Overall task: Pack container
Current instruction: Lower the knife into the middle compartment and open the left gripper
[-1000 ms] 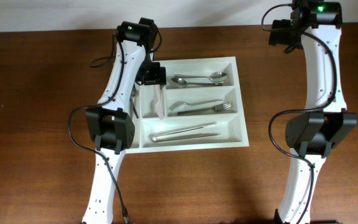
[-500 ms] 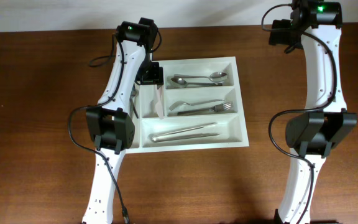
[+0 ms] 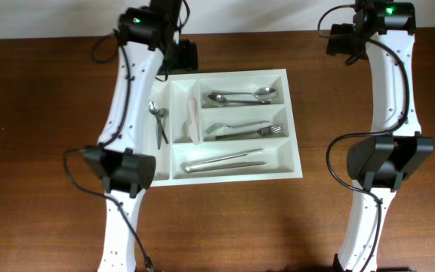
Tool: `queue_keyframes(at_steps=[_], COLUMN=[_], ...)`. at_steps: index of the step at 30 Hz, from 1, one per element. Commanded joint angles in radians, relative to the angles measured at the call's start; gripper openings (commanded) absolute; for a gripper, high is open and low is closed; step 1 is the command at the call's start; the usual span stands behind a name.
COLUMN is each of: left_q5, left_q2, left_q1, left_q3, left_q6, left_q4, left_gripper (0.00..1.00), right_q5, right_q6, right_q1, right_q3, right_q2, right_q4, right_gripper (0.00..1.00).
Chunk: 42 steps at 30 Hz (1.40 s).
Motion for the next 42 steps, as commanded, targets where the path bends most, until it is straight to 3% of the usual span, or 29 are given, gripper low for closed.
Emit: queue_keyframes(at_steps=[1,3,4,8,42], left_q5=[-0.013,-0.013,-0.013,-0.013,-0.013], left_q2=[-0.064,-0.067,-0.068,-0.068,-0.067], left_q1=[-0.006,-0.006,-0.006,-0.006,-0.006], left_q3=[0.021,0.021,0.021,0.021,0.021], left_q6=[0.009,0.009,0.008,0.008,0.008], left_q4=[0.013,0.019,0.019,0.019,0.019], left_gripper=[0.82,0.82,0.93,1.00,0.99], right_q5=[0.002,0.002,0.002,0.002,0.002], right_q6=[0.014,0.014,0.014,0.014,0.014], right_q1=[0.002,0.002,0.002,0.002,0.002], right_q3=[0.013,0.013,0.013,0.013,0.013], right_q2=[-0.015,-0.015,-0.015,-0.015,-0.015], right_q4=[0.003,0.003,0.003,0.003,0.003], right_gripper=[0.99,0.99,0.99,0.99,0.99])
